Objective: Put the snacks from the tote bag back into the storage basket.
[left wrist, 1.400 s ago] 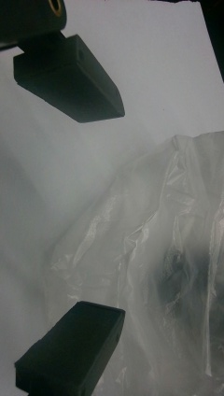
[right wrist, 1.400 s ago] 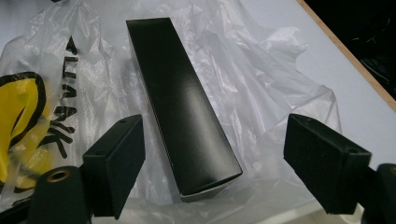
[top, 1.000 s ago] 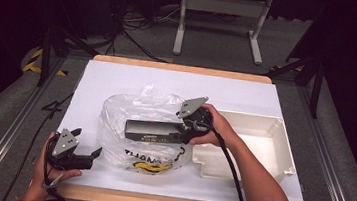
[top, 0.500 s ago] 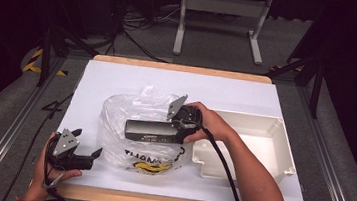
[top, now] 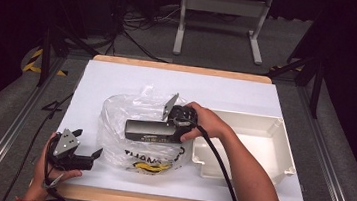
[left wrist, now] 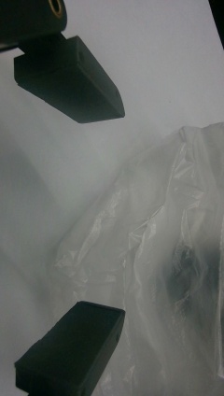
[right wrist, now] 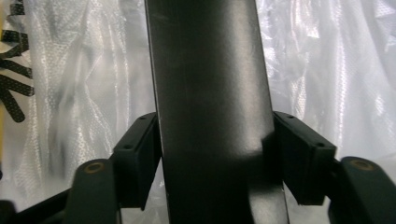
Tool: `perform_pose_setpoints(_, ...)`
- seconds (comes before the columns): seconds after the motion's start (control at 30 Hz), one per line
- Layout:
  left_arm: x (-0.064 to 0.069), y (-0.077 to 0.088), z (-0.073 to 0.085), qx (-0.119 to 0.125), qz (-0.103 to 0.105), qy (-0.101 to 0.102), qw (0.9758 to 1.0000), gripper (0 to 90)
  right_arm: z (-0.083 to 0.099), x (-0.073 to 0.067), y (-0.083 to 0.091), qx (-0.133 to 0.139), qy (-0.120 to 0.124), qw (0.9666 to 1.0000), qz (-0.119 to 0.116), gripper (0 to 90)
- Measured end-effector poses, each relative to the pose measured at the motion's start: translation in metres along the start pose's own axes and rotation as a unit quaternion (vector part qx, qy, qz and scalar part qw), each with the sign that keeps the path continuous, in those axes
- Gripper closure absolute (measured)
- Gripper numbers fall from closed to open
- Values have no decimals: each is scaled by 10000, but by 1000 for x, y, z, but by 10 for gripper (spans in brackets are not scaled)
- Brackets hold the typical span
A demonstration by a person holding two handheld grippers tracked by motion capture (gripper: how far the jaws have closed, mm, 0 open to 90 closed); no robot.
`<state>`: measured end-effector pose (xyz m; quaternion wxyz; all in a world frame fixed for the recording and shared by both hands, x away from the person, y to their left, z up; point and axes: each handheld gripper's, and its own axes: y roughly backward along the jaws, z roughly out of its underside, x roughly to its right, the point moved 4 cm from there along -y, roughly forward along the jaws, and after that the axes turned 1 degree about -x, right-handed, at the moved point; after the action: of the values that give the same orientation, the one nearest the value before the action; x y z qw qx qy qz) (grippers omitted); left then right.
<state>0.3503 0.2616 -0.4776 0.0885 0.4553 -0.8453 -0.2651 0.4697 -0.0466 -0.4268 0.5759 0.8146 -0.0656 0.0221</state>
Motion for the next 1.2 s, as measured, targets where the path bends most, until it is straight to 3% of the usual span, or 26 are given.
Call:
perform_pose_setpoints(0.43,0,0,0,-5,-7,15,10000,63,-1,-4,5,35,158,9998,-114,427)
perform_pose_setpoints(0.93,-1,3,-1,96,-51,43,9999,61,-5,-8,15,284,201,9994,-1,429)
perform_pose_setpoints(1.2,-1,3,-1,106,-57,33,9999,60,-10,-12,25,520,361,9979,141,429)
